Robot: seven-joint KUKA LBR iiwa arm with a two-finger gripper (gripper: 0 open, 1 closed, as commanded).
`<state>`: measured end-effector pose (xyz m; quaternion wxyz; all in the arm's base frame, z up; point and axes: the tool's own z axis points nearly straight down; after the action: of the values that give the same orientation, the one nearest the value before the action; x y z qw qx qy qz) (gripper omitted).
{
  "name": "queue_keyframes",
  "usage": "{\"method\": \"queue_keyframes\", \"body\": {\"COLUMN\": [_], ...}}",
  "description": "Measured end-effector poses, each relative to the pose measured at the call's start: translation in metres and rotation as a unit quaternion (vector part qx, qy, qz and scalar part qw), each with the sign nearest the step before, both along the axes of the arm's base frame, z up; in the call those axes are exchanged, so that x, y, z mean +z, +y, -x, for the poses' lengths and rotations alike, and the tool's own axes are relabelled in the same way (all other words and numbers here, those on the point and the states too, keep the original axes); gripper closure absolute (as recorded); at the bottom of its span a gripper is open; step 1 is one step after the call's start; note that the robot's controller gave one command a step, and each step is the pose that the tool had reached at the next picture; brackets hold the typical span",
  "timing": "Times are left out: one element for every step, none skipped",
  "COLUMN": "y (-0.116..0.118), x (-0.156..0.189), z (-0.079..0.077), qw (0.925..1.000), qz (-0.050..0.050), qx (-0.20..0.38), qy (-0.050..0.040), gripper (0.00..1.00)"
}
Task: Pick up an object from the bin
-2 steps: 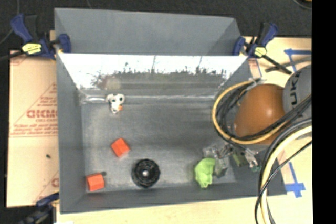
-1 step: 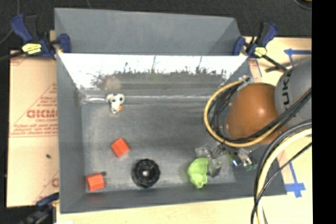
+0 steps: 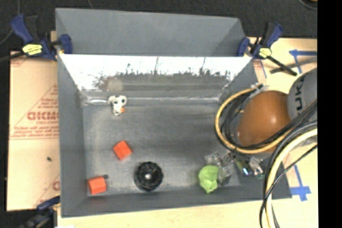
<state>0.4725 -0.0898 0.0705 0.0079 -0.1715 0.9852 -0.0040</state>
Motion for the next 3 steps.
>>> {"method": "queue_keyframes", "body": {"y": [0.0259, 0.0259, 0.0165], "x": [0.0001, 0.0001, 0.0024], "z": [0.0005, 0.0005, -0.0031], "qw": [0.9993, 0.9993, 0.9984], "qz": [0.0, 0.0, 0.001], "qx": [0.036, 0.037, 0.056], "qy": [0.0008, 0.0007, -0.001], "gripper": [1.0, 1.0, 1.0]}}
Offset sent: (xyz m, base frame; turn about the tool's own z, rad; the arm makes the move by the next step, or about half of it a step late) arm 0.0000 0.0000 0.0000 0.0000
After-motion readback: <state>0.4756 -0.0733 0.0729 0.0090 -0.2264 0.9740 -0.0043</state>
